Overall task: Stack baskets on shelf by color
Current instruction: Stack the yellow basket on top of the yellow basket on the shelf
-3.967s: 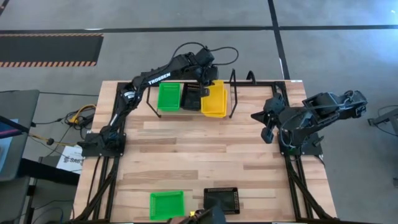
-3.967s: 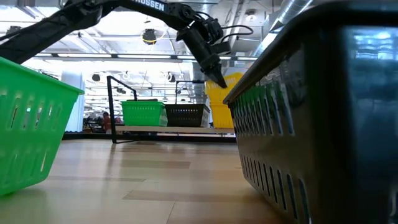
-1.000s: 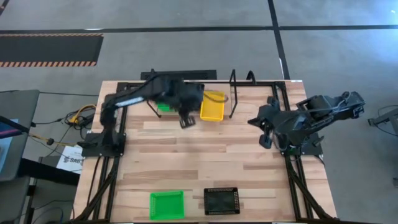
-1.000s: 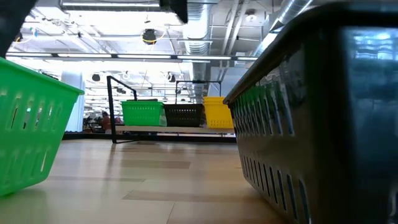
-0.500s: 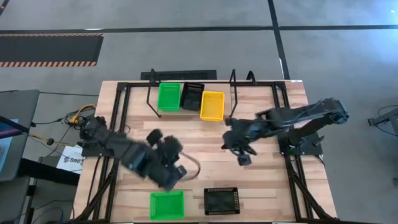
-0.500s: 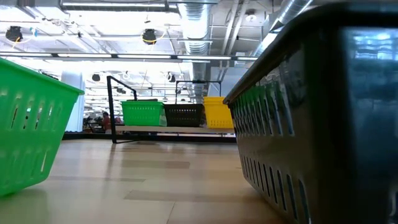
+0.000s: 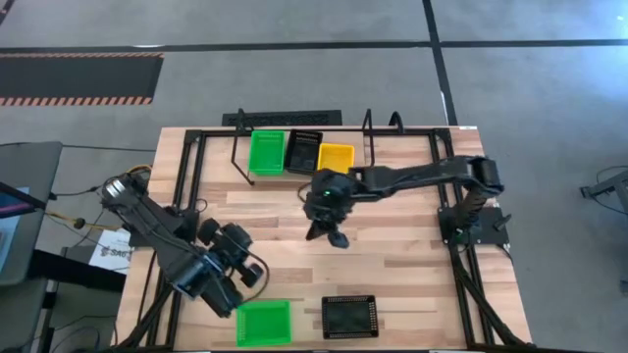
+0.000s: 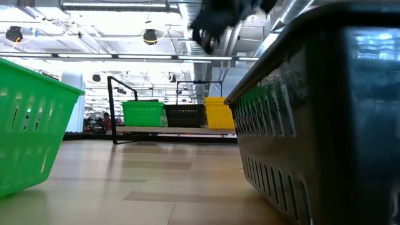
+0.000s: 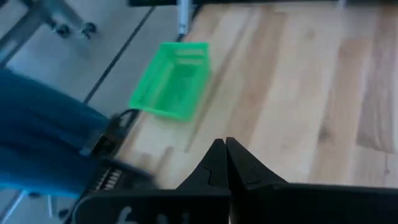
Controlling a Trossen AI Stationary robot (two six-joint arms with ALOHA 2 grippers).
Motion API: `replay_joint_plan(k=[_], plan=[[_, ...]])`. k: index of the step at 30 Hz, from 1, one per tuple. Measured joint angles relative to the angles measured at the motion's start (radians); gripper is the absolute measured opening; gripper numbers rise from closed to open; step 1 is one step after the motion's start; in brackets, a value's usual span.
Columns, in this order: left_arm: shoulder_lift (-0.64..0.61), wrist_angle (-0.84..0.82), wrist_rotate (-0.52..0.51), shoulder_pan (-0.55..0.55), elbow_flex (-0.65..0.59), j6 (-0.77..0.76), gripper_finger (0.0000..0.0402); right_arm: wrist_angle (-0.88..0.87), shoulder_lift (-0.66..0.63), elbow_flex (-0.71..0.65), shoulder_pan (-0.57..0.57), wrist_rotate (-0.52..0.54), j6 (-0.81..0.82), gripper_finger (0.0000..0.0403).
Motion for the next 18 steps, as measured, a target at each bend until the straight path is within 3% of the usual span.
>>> replay_joint_plan(k=[2,6,8,18], plan=[[-0.047,-0.007,0.010,0.000,-0.067,-0.010,0.0000,-0.038,0.049,0.007,-0.022,0.053,0.031,0.0000],[-0.133,-0.006,0.008,0.001,-0.161,-0.024,0.0000,-0.263,0.115,0.041,-0.038,0.367,0.047,0.0000],[-0.169,0.000,-0.012,0.001,-0.196,-0.021,0.0000,-0.362,0.132,0.045,-0.037,0.472,0.039,0.0000],[-0.268,-0.003,-0.075,0.010,-0.271,0.026,0.0000,-0.301,0.144,0.047,-0.058,0.624,0.034,0.0000]])
